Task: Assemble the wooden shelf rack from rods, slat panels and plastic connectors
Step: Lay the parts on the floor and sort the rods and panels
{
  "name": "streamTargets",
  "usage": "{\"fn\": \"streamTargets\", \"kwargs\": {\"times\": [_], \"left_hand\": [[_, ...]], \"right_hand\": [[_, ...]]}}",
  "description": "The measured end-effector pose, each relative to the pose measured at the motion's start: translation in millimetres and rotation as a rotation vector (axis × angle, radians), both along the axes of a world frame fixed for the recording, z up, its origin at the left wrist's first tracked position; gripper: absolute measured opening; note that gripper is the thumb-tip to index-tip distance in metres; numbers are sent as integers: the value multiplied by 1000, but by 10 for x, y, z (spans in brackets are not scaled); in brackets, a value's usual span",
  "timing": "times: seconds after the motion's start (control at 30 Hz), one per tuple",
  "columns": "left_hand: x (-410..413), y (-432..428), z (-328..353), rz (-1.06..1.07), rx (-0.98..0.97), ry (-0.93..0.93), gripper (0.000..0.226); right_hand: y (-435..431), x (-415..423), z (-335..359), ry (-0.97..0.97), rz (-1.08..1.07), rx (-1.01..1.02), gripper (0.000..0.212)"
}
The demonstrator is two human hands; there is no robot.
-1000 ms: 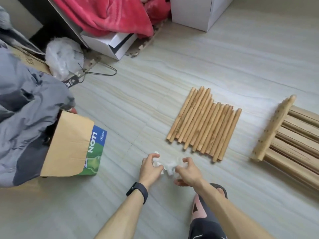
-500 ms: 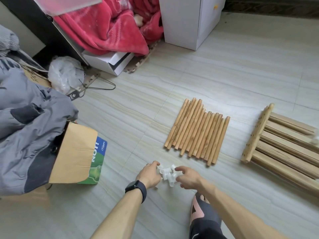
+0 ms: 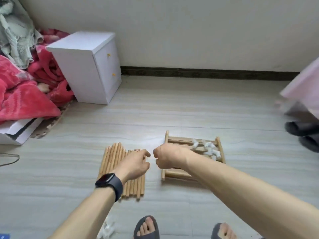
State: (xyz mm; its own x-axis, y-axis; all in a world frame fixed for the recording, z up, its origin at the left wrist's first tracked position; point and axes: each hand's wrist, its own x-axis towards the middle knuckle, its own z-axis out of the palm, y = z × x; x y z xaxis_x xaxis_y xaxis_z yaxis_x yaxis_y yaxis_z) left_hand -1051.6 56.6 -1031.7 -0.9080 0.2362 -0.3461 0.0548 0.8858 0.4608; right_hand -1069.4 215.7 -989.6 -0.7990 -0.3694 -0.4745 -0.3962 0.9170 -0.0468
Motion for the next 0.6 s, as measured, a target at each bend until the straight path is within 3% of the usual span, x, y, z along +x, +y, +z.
{"fn": "streamTargets", "kwargs": {"times": [0.1, 0.2, 0.43, 0.6], "left_hand": [[-236, 540, 238, -132, -37, 54, 41], [-402, 1073, 345, -232, -51, 92, 41], [-561, 1928, -13, -458, -252, 61, 48], [-754, 2149, -541, -531, -402, 31, 45]], "right_hand": [[659, -107, 151, 78, -112, -17, 30], [1351, -73, 58, 83, -267, -48, 39], [2443, 235, -892, -107, -665, -137, 64], [2558, 173, -1593, -77, -844, -222, 92]]}}
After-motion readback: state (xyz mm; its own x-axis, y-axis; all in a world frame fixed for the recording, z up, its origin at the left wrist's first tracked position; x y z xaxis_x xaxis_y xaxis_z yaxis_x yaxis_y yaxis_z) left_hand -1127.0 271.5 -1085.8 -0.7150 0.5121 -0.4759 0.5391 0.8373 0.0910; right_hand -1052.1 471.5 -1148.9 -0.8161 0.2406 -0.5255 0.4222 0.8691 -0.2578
